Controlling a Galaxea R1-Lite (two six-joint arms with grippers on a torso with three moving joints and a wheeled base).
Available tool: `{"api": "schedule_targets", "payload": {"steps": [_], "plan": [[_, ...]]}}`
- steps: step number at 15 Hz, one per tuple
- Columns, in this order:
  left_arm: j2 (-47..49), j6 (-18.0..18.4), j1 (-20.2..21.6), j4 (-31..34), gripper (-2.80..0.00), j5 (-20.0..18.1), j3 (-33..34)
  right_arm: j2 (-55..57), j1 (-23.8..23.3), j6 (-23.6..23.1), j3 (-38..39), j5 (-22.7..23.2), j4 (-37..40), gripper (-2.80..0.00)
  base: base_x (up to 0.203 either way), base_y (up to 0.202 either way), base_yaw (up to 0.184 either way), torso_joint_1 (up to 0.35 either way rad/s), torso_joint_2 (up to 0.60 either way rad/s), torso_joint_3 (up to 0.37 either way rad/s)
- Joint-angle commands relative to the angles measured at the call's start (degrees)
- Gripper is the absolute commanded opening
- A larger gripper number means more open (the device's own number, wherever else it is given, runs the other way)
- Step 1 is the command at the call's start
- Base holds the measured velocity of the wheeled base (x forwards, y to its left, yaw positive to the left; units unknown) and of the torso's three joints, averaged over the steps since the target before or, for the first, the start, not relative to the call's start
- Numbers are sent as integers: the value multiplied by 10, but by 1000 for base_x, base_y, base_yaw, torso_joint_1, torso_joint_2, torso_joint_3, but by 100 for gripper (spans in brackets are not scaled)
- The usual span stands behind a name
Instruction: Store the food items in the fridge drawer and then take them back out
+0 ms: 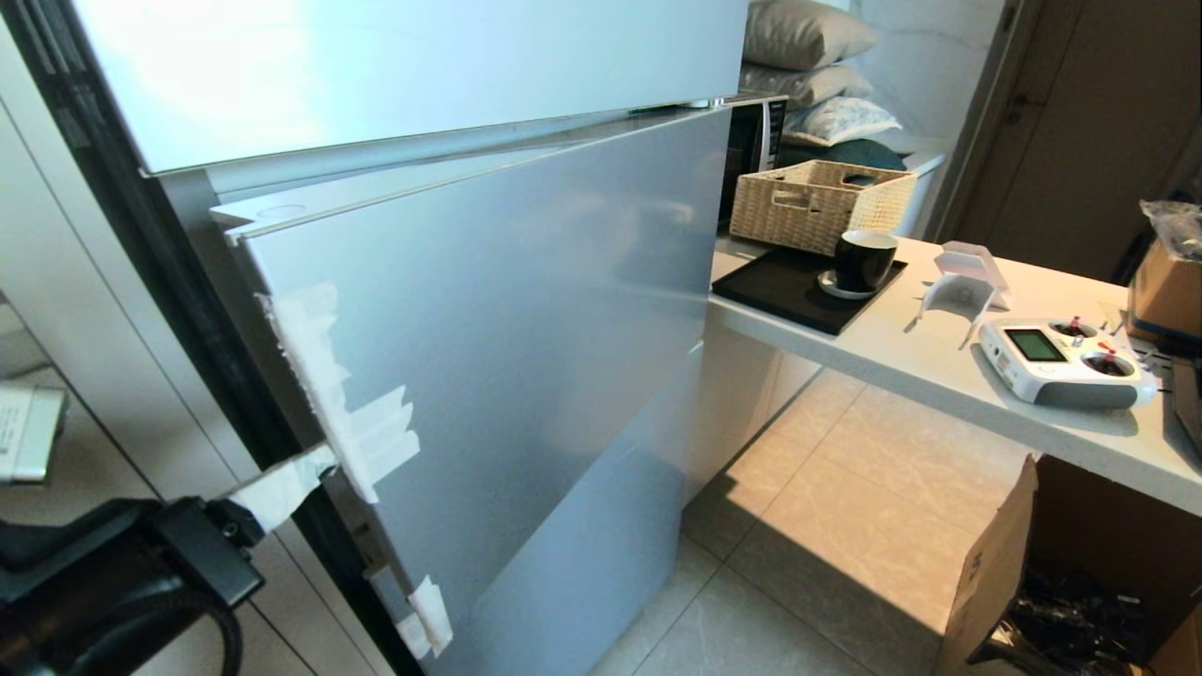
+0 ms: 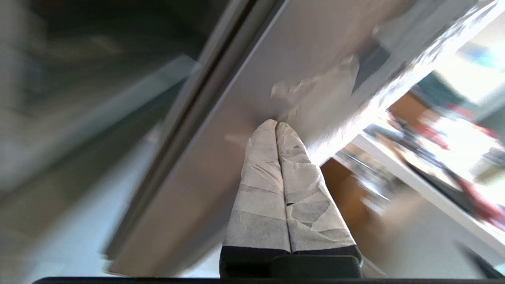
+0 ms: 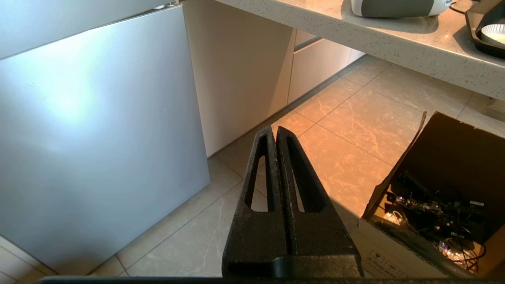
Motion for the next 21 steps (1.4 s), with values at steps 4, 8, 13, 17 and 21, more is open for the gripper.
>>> {"api": "schedule_targets", "payload": {"steps": [4, 8, 13, 17, 21], "plan": [[-136, -115, -13, 35, -280, -144, 45, 1, 0, 0, 0, 0, 0, -280, 0, 0, 0, 0, 0, 0], [-130, -47, -11, 112, -280, -62, 5, 1, 0, 0, 0, 0, 0, -280, 0, 0, 0, 0, 0, 0], [-165, 157, -11, 217, -280, 141, -6, 1, 0, 0, 0, 0, 0, -280, 0, 0, 0, 0, 0, 0], [-296, 213, 17, 276, -280, 197, 4, 1, 0, 0, 0, 0, 0, -280, 0, 0, 0, 0, 0, 0], [-443, 268, 193, 356, -280, 195, 53, 1, 0, 0, 0, 0, 0, -280, 0, 0, 0, 0, 0, 0]]}}
